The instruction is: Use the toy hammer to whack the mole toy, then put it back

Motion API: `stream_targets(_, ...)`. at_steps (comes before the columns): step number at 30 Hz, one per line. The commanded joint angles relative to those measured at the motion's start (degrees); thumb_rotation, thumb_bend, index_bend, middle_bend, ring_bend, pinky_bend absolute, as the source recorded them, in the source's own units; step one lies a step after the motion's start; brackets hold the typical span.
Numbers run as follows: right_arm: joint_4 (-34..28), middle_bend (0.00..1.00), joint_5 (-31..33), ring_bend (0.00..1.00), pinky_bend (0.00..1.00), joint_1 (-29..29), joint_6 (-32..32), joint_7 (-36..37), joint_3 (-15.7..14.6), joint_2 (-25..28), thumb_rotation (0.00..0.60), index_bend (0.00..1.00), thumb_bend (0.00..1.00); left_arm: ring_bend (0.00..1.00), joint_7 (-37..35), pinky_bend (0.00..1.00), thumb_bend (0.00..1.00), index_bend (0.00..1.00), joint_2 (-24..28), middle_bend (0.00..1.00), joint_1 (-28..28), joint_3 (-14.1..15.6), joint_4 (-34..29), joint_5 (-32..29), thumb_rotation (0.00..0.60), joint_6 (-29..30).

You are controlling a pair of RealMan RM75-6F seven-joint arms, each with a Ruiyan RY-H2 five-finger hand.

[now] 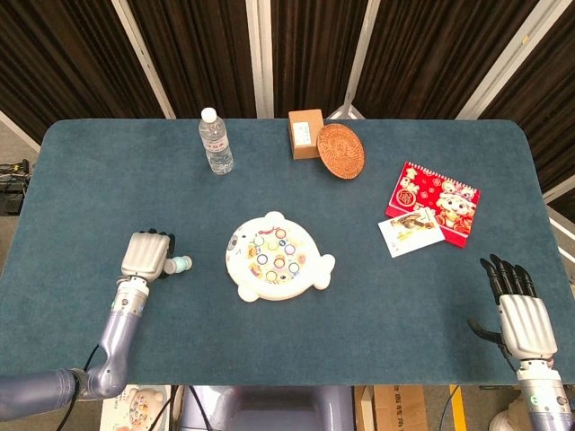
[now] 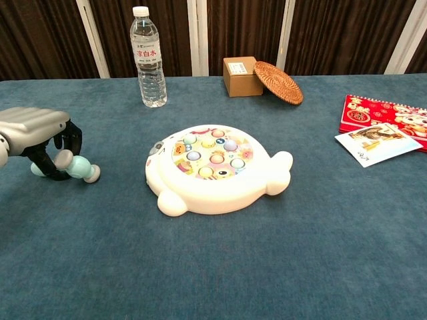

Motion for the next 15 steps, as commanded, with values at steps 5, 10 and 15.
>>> stream_targets(5, 0.0, 0.00, 0.0, 0.00, 0.00, 0.0, -0.1, 0.0, 0.0, 0.0, 0.600, 0.00, 0.21, 0.34, 0.3, 0.45, 0.32, 0.50, -0.1, 0.44, -0.1, -0.9, -0.2, 0.4, 0.600, 0.3)
stream_targets(10, -0.1, 0.00, 0.0, 0.00, 0.00, 0.0, -0.1, 0.1, 0.0, 0.1, 0.600, 0.00, 0.21, 0.34, 0.7, 0.44, 0.32, 0.49, -0.4, 0.44, -0.1, -1.4, -0.1, 0.3, 0.600, 0.4)
stream_targets(15, -0.1, 0.00, 0.0, 0.00, 0.00, 0.0, -0.1, 0.1, 0.0, 0.1, 0.600, 0.00, 0.21, 0.34, 0.7, 0.44, 0.32, 0.49, -0.4, 0.44, 0.0, -1.7, -0.3, 0.1, 0.600, 0.2)
